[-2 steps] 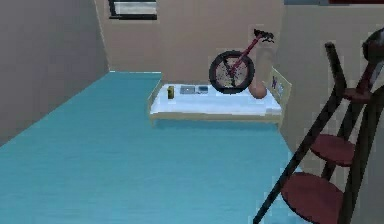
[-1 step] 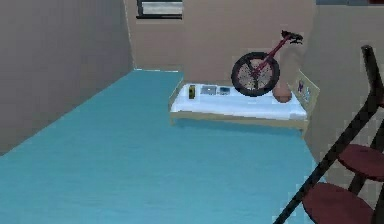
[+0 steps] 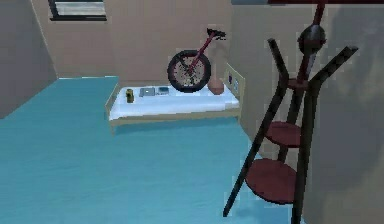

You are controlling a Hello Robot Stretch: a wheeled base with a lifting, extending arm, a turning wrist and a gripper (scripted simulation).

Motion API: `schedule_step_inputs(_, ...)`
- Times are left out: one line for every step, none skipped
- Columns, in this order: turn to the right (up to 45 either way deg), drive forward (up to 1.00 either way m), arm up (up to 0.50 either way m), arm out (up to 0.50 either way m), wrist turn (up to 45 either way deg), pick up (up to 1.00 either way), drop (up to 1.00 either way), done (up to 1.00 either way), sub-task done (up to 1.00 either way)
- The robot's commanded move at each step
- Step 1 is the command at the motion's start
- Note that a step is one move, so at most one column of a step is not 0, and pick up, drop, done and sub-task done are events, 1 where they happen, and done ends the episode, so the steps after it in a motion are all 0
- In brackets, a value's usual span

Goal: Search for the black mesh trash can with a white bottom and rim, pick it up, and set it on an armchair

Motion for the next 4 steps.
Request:
schedule_step_inputs(0.0, 0.30, 0.00, 0.00, 0.0, 0.00, 0.00, 0.00, 0.00)
schedule_step_inputs(18.0, 0.00, 0.00, 0.00, 0.0, 0.00, 0.00, 0.00, 0.00)
schedule_step_inputs(3.0, 0.00, 0.00, 0.00, 0.0, 0.00, 0.00, 0.00, 0.00)
schedule_step_inputs(45.0, 0.00, 0.00, 0.00, 0.0, 0.00, 0.00, 0.00, 0.00)
